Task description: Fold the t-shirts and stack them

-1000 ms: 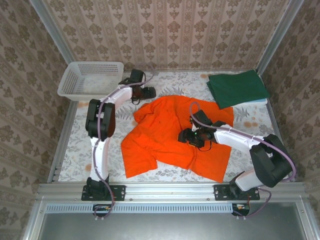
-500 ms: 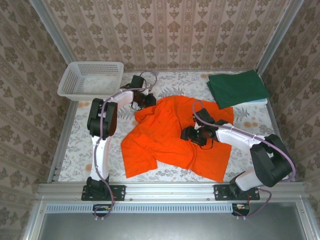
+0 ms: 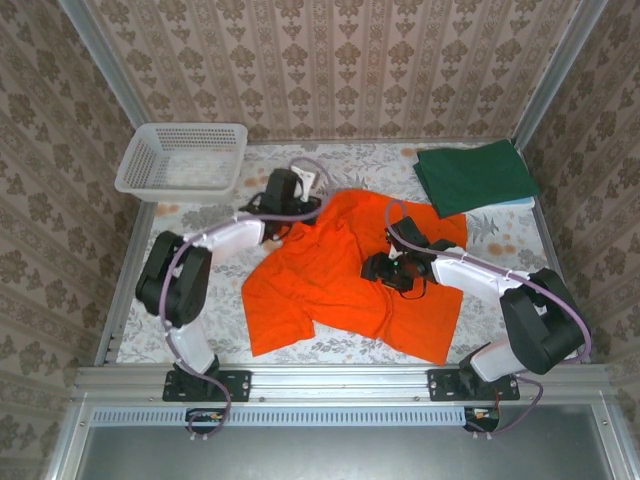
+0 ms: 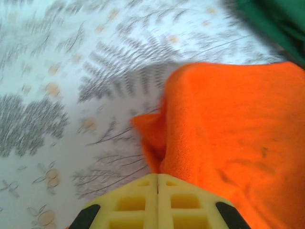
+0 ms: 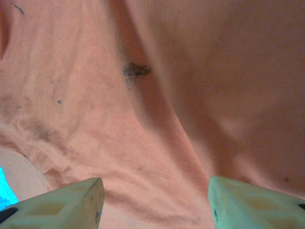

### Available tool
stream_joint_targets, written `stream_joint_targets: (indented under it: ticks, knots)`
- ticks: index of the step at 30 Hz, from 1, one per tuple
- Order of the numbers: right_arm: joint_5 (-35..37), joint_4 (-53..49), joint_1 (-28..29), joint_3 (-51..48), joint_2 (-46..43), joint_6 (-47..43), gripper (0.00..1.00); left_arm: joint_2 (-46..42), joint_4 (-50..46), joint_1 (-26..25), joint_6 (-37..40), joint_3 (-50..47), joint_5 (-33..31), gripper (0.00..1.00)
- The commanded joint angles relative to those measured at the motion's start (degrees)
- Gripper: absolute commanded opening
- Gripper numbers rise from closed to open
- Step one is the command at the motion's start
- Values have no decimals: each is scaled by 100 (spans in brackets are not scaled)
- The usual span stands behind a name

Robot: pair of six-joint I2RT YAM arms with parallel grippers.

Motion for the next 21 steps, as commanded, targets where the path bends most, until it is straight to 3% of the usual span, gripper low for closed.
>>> stream_joint_targets:
  ticks: [1, 2, 4, 6, 9, 13, 16, 19, 21]
  knots:
    - [182, -84, -66, -84, -156, 84, 61, -235, 1111, -979, 969, -849, -1550, 0]
    - [201, -77, -94, -117, -174, 122, 61, -227, 1140, -1323, 1141, -1025, -1944, 0]
    - [185, -5, -152, -213, -230, 192, 62, -196, 1280, -1904, 1354, -1355, -2642, 10]
    - [184, 80, -238, -336, -318, 267, 62, -252, 1387, -2348, 1400, -1650, -3126, 25]
    - [184, 143, -349, -448, -368, 293, 62, -622, 1134, -2461, 1111, -1791, -3250, 45]
    - [133, 125, -490, -497, -499, 293, 62, -1528, 497, -1918, 330, -1686, -2453, 64]
    - [90, 223, -539, -571, -587, 328, 63, -1874, -22, -1084, -654, -1346, -1111, 68]
    - [55, 315, -575, -632, -583, 361, 63, -1514, -969, -381, -1483, -580, -88, 70]
    - [44, 366, -587, -666, -579, 391, 63, -915, -1867, -202, -1465, 260, 508, 68]
